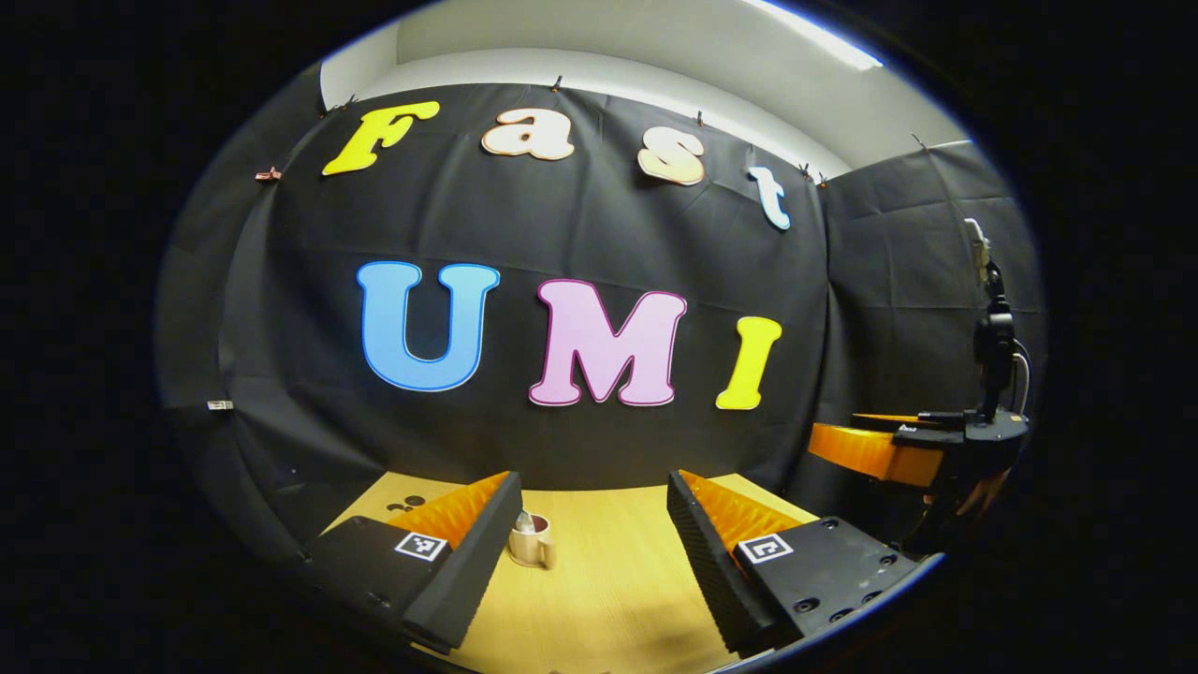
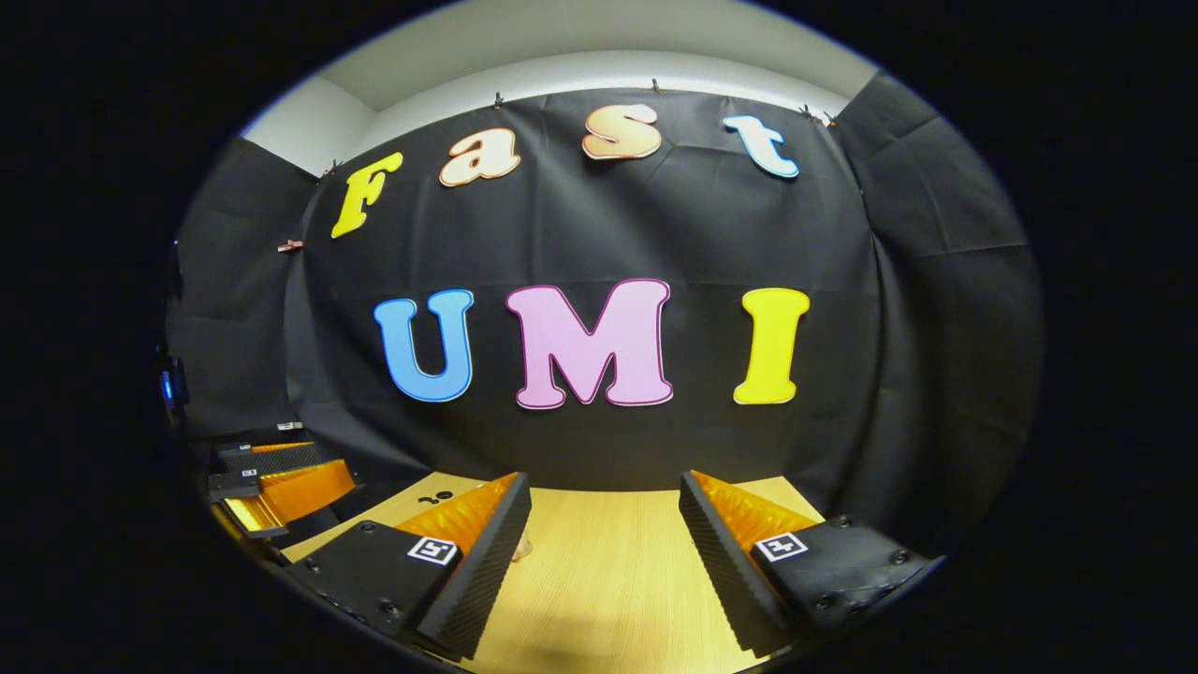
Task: Put the toothbrush and toothpaste on the desktop into the cup, then pick up the cup and place it on the coaster on the desktop.
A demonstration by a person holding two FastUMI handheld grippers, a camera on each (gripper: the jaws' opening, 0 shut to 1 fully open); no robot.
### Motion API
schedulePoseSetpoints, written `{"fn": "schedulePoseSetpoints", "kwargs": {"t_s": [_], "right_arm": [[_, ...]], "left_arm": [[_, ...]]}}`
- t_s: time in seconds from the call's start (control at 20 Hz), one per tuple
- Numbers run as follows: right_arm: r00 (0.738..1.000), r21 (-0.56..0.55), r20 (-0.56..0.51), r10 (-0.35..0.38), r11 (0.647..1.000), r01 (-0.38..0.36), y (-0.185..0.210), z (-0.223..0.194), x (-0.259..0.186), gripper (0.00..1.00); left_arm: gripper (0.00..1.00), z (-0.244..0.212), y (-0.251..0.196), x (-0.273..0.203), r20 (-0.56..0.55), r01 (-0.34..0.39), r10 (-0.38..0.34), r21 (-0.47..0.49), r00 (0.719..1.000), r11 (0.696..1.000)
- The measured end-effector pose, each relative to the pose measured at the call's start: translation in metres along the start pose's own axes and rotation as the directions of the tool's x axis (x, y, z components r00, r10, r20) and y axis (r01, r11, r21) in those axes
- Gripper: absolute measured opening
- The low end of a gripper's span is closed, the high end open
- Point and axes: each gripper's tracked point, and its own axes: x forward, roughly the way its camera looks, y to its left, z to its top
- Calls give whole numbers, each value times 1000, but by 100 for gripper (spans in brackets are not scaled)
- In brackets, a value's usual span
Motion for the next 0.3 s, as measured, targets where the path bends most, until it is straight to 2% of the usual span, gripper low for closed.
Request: {"fn": "schedulePoseSetpoints", "kwargs": {"t_s": [0.3], "right_arm": [[999, 25, -43, -18, 1000, 19, 4, -22, -17, 98]], "left_arm": [[97, -18, -17, -11, -32, 46, -46, 1, 998, 999]]}}
